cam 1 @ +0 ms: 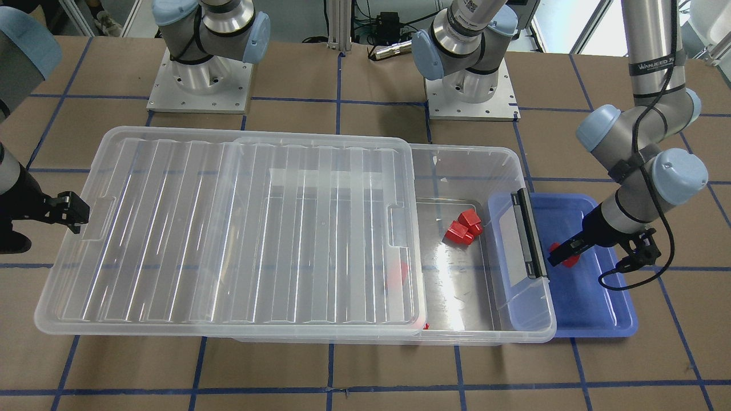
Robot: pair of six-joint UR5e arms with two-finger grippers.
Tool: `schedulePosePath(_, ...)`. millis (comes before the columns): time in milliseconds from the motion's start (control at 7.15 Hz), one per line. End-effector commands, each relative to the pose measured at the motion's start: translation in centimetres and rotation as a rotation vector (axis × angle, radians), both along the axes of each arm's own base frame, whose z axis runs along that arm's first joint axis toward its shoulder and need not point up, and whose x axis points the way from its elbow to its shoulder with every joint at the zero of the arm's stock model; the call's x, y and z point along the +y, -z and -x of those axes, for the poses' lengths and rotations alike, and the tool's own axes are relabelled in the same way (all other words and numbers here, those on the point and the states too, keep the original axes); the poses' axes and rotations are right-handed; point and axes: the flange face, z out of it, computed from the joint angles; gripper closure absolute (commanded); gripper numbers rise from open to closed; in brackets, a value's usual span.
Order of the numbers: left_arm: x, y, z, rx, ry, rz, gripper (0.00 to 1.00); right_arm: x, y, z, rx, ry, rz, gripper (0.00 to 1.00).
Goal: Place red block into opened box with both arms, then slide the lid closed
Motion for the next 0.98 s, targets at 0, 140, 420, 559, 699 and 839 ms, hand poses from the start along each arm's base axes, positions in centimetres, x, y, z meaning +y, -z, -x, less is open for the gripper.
schedulePosePath(0,0.1,-0.1,-0.5,-0.004,0.002,0.000,0.04,0.1,-3.4,-1.3,-0.074,0.009,0.070,0.00)
schedulePosePath(140,0.5,0.0,-1.0,0.000,-0.010,-0.004,0.05,0.5,-5.4,-2.0,-0.117,0.049,0.095,0.00)
schedulePosePath(420,1.0,1.0,-2.3,0.016,-0.035,-0.018,0.26,3.2,-11.6,-6.7,-0.187,0.179,0.108,0.00)
schedulePosePath(559,1.1,1.4,-2.3,0.020,-0.026,-0.025,0.50,3.7,-13.5,-9.4,-0.190,0.194,0.098,0.00)
schedulePosePath(699,1.1,1.4,-2.4,0.021,-0.006,-0.024,0.61,4.2,-14.8,-10.8,-0.190,0.200,0.074,0.00)
schedulePosePath(839,1.2,1.2,-2.3,0.019,-0.006,-0.025,0.73,4.3,-15.7,-11.8,-0.210,0.232,0.079,0.00)
